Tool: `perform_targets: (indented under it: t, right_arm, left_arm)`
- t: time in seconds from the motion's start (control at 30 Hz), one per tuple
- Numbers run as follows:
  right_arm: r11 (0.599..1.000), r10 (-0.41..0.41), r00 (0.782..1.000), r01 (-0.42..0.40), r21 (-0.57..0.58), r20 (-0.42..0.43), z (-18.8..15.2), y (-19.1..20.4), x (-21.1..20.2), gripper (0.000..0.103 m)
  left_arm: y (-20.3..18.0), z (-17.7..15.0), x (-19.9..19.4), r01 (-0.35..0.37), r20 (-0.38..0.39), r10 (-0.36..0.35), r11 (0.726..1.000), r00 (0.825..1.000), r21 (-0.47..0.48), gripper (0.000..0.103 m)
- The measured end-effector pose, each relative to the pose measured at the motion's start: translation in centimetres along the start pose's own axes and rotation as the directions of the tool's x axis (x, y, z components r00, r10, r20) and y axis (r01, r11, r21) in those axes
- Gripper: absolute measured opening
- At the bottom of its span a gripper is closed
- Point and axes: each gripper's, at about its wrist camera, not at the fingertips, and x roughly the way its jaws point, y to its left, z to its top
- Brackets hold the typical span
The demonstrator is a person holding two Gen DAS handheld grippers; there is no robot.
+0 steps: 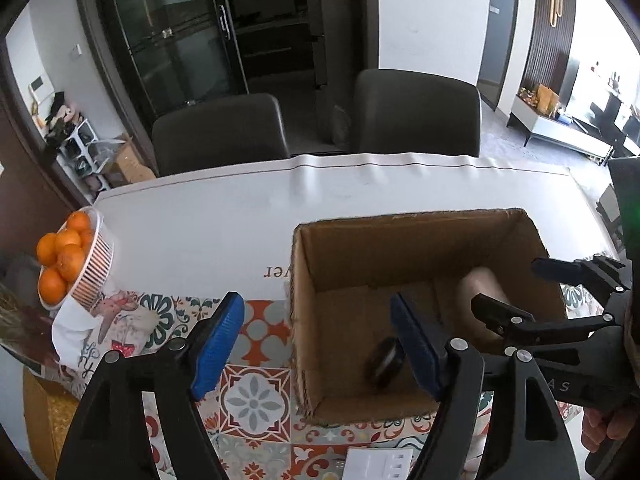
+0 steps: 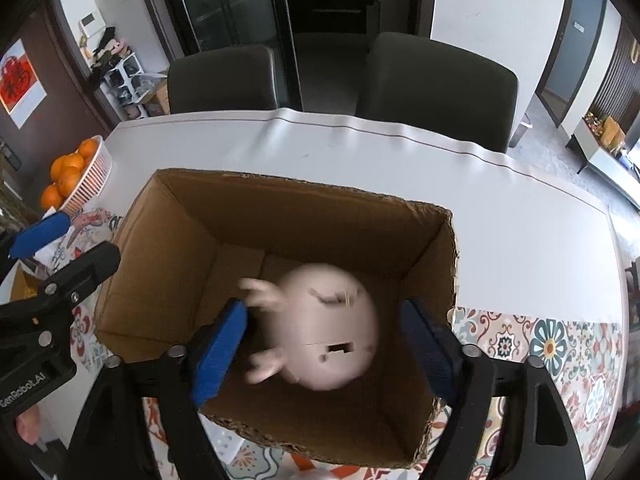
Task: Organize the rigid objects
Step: 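Open both tools to drop the case and toy into the box, then move both tools back to the table and close the right tool on the silver egg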
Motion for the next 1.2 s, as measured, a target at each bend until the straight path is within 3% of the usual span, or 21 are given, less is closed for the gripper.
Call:
perform_targets:
  t: [0.53, 0.8, 1.2]
  right_arm:
    - [0.998, -0.061, 0.996, 0.061, -0.003, 0.064, -2.4, 1.1, -2.3, 0.085]
    - [0.992, -0.123, 0.981, 0.119, 0.040, 0.150, -4.9, 1.3, -6.7, 0.085]
    - [0.993, -0.107, 0.978, 0.099, 0.058, 0.177, -10.5, 1.2, -9.7, 0.090]
  left_arm:
    - [0.5, -2.8, -1.5, -0.006, 0.013, 0.006, 1.000, 1.000, -0.009, 0.076]
    - [0.2, -4.6, -5.0, -0.027, 0.083, 0.027, 1.000, 0.996, -0.006, 0.084]
    - [-1.1, -9.2, -8.3, -0.041, 0.130, 0.042, 0.999, 0.991, -0.009, 0.094]
